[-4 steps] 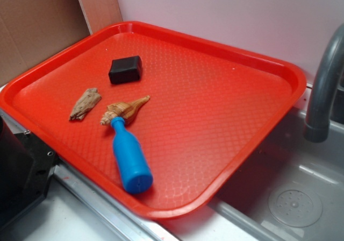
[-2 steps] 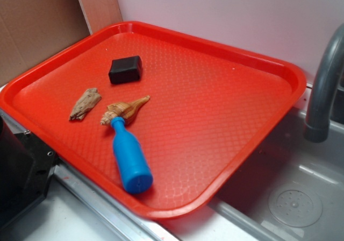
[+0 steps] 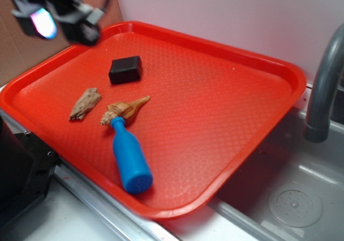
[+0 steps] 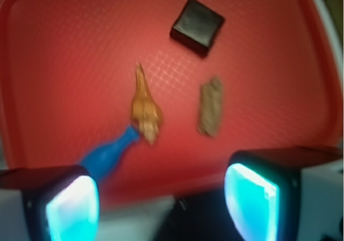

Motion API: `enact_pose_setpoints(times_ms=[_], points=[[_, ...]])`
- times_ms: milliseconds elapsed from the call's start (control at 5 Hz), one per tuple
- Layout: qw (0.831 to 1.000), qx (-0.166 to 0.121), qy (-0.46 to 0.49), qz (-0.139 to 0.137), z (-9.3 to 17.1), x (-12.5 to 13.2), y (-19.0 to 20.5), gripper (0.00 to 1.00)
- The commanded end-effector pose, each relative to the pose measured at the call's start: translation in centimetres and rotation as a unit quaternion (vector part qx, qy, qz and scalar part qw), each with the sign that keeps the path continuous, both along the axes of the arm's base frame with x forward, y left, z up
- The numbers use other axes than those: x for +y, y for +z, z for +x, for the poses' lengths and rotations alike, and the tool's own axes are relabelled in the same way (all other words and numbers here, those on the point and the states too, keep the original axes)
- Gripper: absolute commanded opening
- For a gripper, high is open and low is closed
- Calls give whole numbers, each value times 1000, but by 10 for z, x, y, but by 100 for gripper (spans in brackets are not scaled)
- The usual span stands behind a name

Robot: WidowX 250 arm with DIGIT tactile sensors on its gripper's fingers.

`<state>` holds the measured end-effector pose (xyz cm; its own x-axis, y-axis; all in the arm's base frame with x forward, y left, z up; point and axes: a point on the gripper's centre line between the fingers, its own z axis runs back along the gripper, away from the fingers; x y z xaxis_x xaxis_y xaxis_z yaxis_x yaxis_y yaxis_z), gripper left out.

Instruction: Grab the shell.

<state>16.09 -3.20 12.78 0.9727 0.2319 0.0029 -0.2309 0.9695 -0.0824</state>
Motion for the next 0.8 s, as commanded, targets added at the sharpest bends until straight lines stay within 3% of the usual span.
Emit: enact_pose_setpoints(times_ms=[0, 200, 600], points=[[1000, 1, -10, -28, 36, -21, -78, 100], [999, 23, -16, -28, 33, -26, -91, 100], [997, 66, -41, -1, 7, -24, -100, 100]])
